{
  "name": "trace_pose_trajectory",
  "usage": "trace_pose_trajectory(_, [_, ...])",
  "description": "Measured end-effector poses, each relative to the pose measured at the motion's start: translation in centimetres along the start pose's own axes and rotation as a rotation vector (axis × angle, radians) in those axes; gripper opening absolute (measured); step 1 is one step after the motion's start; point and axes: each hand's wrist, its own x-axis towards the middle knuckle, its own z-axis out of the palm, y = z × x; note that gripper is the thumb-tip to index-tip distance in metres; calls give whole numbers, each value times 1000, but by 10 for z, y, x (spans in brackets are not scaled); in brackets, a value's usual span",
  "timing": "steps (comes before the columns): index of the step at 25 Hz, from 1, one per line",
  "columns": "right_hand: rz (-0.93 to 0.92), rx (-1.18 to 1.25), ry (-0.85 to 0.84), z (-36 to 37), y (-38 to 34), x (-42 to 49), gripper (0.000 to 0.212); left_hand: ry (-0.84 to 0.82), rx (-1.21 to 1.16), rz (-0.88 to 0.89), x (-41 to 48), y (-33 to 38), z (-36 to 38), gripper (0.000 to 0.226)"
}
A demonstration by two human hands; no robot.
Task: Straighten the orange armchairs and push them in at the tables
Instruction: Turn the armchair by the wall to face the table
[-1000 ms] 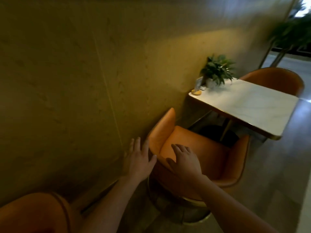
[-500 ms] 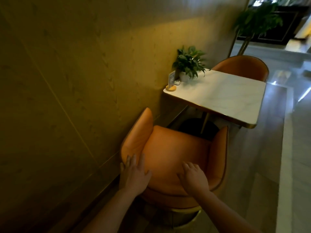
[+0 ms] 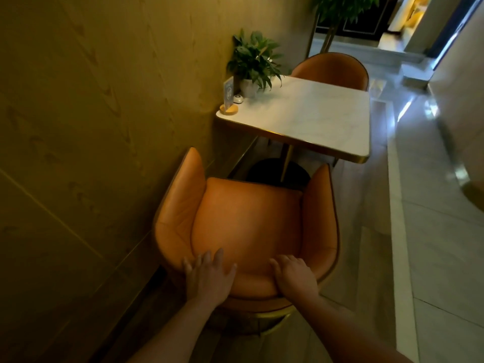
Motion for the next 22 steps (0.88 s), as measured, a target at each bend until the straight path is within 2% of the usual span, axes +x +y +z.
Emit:
trace_pose_trajectory(3, [6, 32, 12, 2, -1, -3, 46, 79, 36, 14, -1, 2, 6, 73])
trace_pose_trajectory(7, [-75, -20, 7, 2, 0, -4, 41, 88, 36, -12, 2, 4, 7, 73])
trace_pose_trajectory(12, [-89, -75, 35, 6, 0, -3, 37, 128, 45, -13, 4, 4, 10, 69])
trace_pose_trajectory(15, [-104, -41, 7, 5, -1, -3, 27, 160, 40, -1, 6, 2, 11, 67])
trace_pose_trajectory(17, [-73, -1, -80, 7, -3, -6, 19, 185, 21, 13, 4, 0, 11, 66])
trace_pose_trajectory(22, [-30, 17, 2, 18, -7, -12, 37, 202, -3, 57, -1, -10, 11, 64])
